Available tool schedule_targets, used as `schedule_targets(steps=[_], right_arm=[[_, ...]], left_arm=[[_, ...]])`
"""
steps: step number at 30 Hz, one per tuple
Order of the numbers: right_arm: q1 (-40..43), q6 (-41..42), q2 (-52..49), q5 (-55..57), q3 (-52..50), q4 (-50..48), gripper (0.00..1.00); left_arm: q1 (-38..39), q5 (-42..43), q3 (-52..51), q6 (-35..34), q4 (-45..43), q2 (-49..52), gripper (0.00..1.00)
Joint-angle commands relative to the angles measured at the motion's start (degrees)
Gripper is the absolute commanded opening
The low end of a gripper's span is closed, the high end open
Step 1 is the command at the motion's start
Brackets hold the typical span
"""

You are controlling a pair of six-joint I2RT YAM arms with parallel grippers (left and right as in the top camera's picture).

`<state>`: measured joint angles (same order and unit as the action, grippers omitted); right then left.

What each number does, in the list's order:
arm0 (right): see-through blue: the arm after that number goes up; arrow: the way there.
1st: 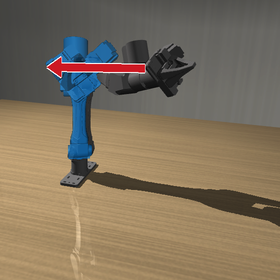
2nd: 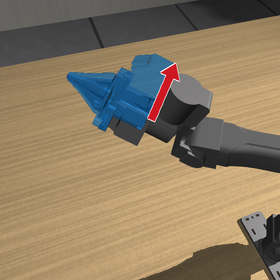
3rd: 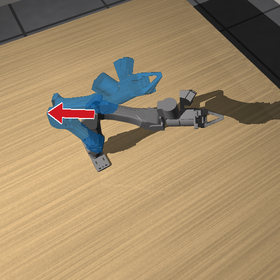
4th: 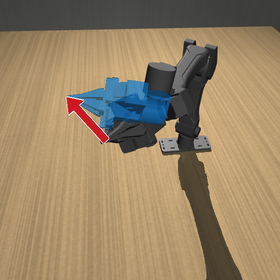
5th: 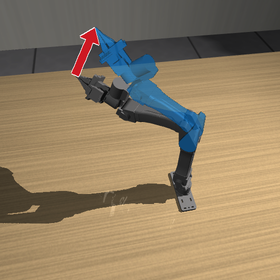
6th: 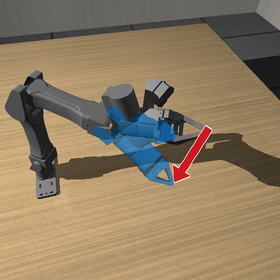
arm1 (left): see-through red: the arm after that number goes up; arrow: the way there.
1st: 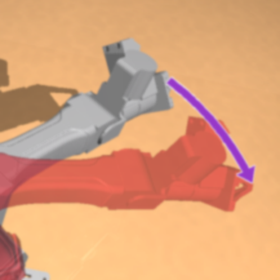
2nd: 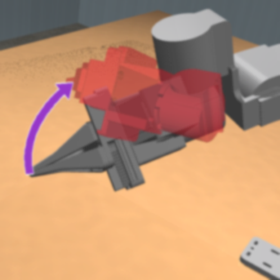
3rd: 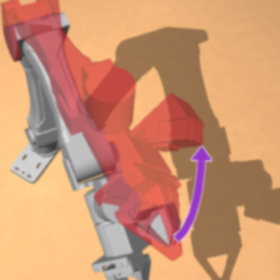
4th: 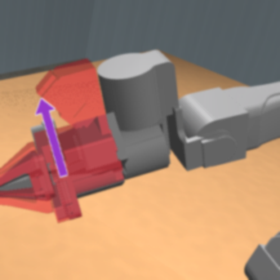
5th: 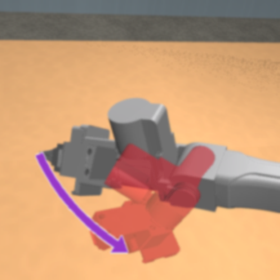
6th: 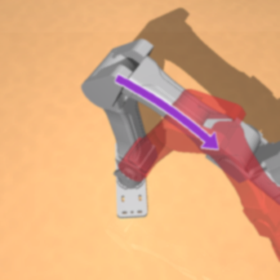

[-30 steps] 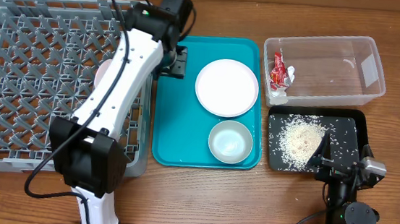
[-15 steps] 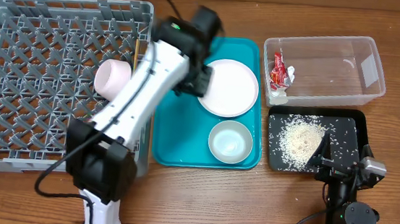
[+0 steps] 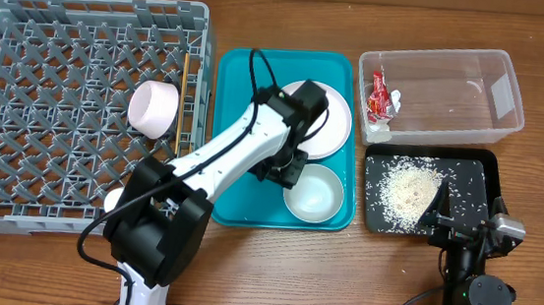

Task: Sort waste into correct bins and load items into the dishwasher
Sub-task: 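Grasp the small white bowl on the teal tray with the left gripper, then carry the small white bowl into the rack and set it down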

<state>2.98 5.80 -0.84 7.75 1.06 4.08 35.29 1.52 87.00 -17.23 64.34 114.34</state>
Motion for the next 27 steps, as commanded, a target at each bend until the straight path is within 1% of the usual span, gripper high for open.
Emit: schedule_targets(steps=[1,3,4,10,11,12,13,14,17,19,23,26,27], right_arm=[[0.26,0.13,0.68,0.28,-0.61,-0.35,1.0],[0.26,0.13,0.68,0.28,-0.61,-0.35,1.0],[0.26,0.13,0.68,0.28,-0.61,-0.35,1.0],[0.26,0.13,0.68,0.28,-0.61,-0.35,1.0],[0.26,0.13,0.68,0.28,-0.61,-0.33,1.0],[0.26,0.13,0.68,0.28,-0.61,-0.35,1.0],[0.26,0.13,0.68,0.28,-0.61,-0.35,1.0],[0.26,0.13,0.68,0.28,-0.61,-0.35,1.0],[0.26,0.13,0.68,0.28,-0.61,-0.35,1.0],[0.26,0.13,0.68,0.28,-0.61,-0.33,1.0],[0.26,0.13,0.68,0.28,-0.61,-0.35,1.0],[0.26,0.13,0.68,0.28,-0.61,-0.35,1.0],[0.26,0.13,0.68,0.28,-0.61,-0.35,1.0]], left_arm=[[0.31,6.56,-4.26,0.39,-4.85,-1.2,0.45],[0.37,9.68,-4.96,0.5,-6.21,-1.2,0.4],[0.37,9.88,-4.96,0.35,-6.19,-1.22,0.39],[-0.04,9.94,-3.74,-0.22,-3.41,-1.57,0.37],[-0.13,9.88,-3.63,-0.37,-3.06,-1.57,0.33],[-0.13,9.44,-3.65,-0.42,-2.84,-1.57,0.23],[-0.11,8.13,-3.65,-0.9,-2.34,-1.55,0.08],[-0.11,5.4,-3.65,-2.21,-1.36,-1.55,0.04],[-0.02,-3.17,-3.48,-5.57,1.68,-1.66,0.04],[-0.48,-8.74,-1.9,-8.15,5.53,-1.79,0.04],[-2.25,-20.63,5.33,-14.73,18.36,-3.5,0.04],[-4.26,-35.41,11.67,-23.41,30.64,-6.58,0.04],[-5.01,-39.69,13.18,-24.94,32.5,-7.85,0.04]])
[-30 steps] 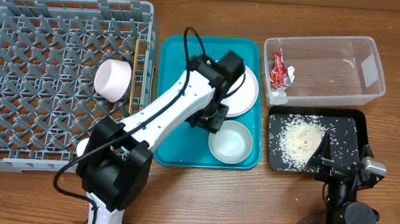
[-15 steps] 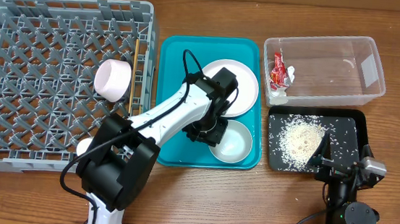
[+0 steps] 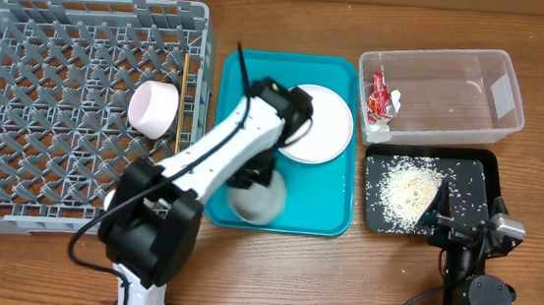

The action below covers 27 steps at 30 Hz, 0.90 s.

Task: Sort waste into correct bins and load items into the dishwasher
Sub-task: 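Carry the small white bowl into the rack and set it down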

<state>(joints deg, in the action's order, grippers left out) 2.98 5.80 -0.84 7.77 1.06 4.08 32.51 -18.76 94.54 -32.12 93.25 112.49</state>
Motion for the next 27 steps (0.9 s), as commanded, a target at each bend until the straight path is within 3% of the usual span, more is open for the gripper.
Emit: schedule_targets(steps=[1,11,15,17,21,27], right_arm=[[0.26,0.13,0.68,0.26,-0.61,-0.35,1.0],[0.26,0.13,0.68,0.26,-0.61,-0.35,1.0],[0.26,0.13,0.68,0.26,-0.61,-0.33,1.0],[0.26,0.13,0.68,0.26,-0.61,-0.35,1.0],[0.26,0.13,0.68,0.26,-0.61,-0.35,1.0],[0.26,0.13,0.68,0.26,-0.61,-0.35,1.0]], left_arm=[[-2.97,-20.15,6.1,-6.95,3.58,-8.11,0.04],[-16.96,-28.04,-0.39,-3.87,3.58,-25.68,0.04],[-26.75,-31.15,-6.45,-12.31,2.21,-30.58,0.04],[-30.21,-33.0,-8.46,-11.98,-2.21,-30.34,0.04],[-34.86,-40.94,-12.15,-2.8,-14.69,-26.45,0.04],[-35.52,-44.48,-12.26,9.07,-26.8,-18.05,0.04]])
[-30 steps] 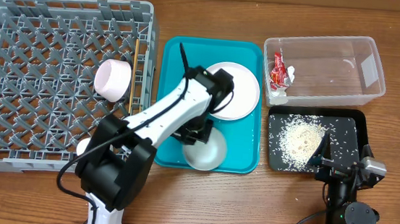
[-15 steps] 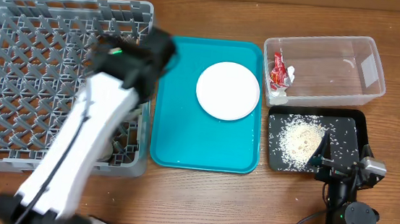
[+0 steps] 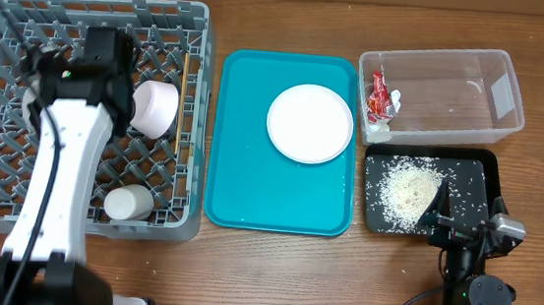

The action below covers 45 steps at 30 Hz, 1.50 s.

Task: Sort waste into correct bins and load items into the dishwasher
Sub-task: 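Carry the small white bowl into the rack and set it down, then open the left gripper and withdraw from the bowl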

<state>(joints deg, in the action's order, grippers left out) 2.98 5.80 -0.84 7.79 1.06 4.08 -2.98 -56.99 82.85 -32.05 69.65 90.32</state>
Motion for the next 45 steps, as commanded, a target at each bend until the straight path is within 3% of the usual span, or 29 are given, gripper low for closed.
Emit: schedule_targets(steps=[1,4,12,23,29,32,39,43,45], right_arm=[[0.26,0.13,0.68,0.24,-0.61,-0.35,1.0],[0.26,0.13,0.68,0.24,-0.61,-0.35,1.0],[0.26,0.13,0.68,0.24,-0.61,-0.35,1.0],[0.26,0.13,0.68,0.24,-0.61,-0.35,1.0],[0.26,0.13,0.68,0.24,-0.61,-0.35,1.0],[0.26,0.13,0.68,0.24,-0.61,-0.35,1.0],[0.26,0.13,0.68,0.24,-0.61,-0.35,1.0],[0.26,0.13,0.68,0.24,-0.61,-0.35,1.0],[0.26,0.13,0.68,0.24,-0.61,-0.35,1.0]], left_arm=[[-0.02,-7.85,-0.57,10.08,-4.42,5.44,0.04],[0.13,-8.59,-0.57,12.61,-7.17,9.86,0.04],[2.54,-7.41,-0.57,11.3,-7.32,18.34,0.04],[7.87,-5.95,-0.57,11.02,-5.95,19.82,0.09],[7.85,-4.44,-0.57,7.41,-1.9,19.82,0.09],[7.89,-4.42,-0.52,1.81,2.16,19.67,0.11],[7.45,-4.42,0.52,-8.48,9.9,18.6,0.31],[7.41,-3.61,3.15,-11.39,14.32,18.08,0.55],[7.41,-2.36,5.7,-12.83,16.7,17.73,0.81]])
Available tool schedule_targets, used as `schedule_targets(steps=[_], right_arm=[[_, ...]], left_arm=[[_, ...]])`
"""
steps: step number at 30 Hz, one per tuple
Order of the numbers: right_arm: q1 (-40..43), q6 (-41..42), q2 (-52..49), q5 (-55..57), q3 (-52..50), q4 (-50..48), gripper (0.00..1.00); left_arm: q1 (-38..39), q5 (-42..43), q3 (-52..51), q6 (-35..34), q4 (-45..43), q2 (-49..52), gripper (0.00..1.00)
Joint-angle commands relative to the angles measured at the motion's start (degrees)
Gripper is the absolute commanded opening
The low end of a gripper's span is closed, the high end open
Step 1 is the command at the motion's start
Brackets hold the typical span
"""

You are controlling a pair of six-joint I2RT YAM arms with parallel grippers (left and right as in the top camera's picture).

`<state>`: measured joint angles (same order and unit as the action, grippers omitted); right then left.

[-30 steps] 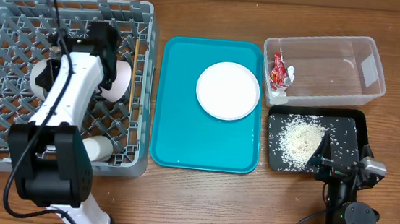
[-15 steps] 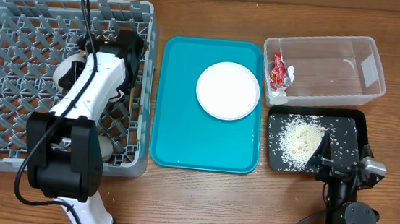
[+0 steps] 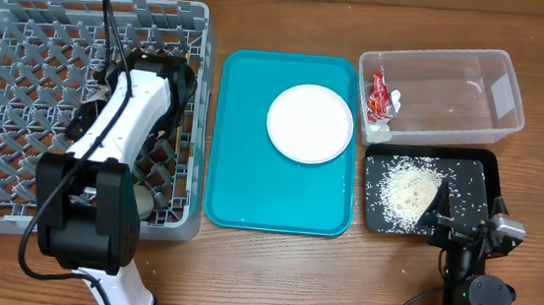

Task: Sort waste into correct bins and load items into the dishwasher
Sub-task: 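Open the left gripper and withdraw from the bowl, then reach the left gripper to the white plate's edge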

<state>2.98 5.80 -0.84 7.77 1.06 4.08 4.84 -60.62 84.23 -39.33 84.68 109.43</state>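
My left arm reaches over the grey dish rack. Its left gripper sits near the rack's right edge, and its jaws cannot be made out from above. No bowl shows in the rack; the arm covers that part. A white cup peeks out by the rack's front right corner. One white plate lies on the teal tray. My right gripper rests shut over the black tray of spilled rice. A red wrapper lies in the clear bin.
The rack fills the left of the wooden table, the teal tray the middle, the clear bin and black tray the right. The right arm's base stands at the front right edge.
My left gripper has moved from the rack's upper left part to its right edge. The arm now covers the pink-white bowl that showed in the rack. The right arm has stayed put.
At first my left gripper was at a white bowl beside the plate on the teal tray. Then the bowl was nearer the tray's front left. Later the tray held only the plate and the arm was over the rack, where it remains.
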Motion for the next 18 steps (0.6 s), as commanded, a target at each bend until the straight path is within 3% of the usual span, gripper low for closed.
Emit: schedule_targets(steps=[1,2,5,11,18], right_arm=[[0.26,0.13,0.68,0.26,-0.61,-0.35,1.0],[0.26,0.13,0.68,0.26,-0.61,-0.33,1.0],[0.26,0.13,0.68,0.26,-0.61,-0.35,1.0],[0.26,0.13,0.68,0.26,-0.61,-0.35,1.0],[0.26,0.13,0.68,0.26,-0.61,-0.35,1.0]], left_arm=[[-0.42,2.05,5.92,-6.12,2.64,-1.57,0.94],[-0.42,3.19,7.67,-6.12,3.37,-1.81,1.0],[-0.31,8.17,14.01,-5.4,4.44,-2.84,1.0],[2.03,24.52,25.97,3.08,2.64,-4.13,1.0],[8.04,34.86,27.78,4.66,-2.03,-4.09,1.0]])
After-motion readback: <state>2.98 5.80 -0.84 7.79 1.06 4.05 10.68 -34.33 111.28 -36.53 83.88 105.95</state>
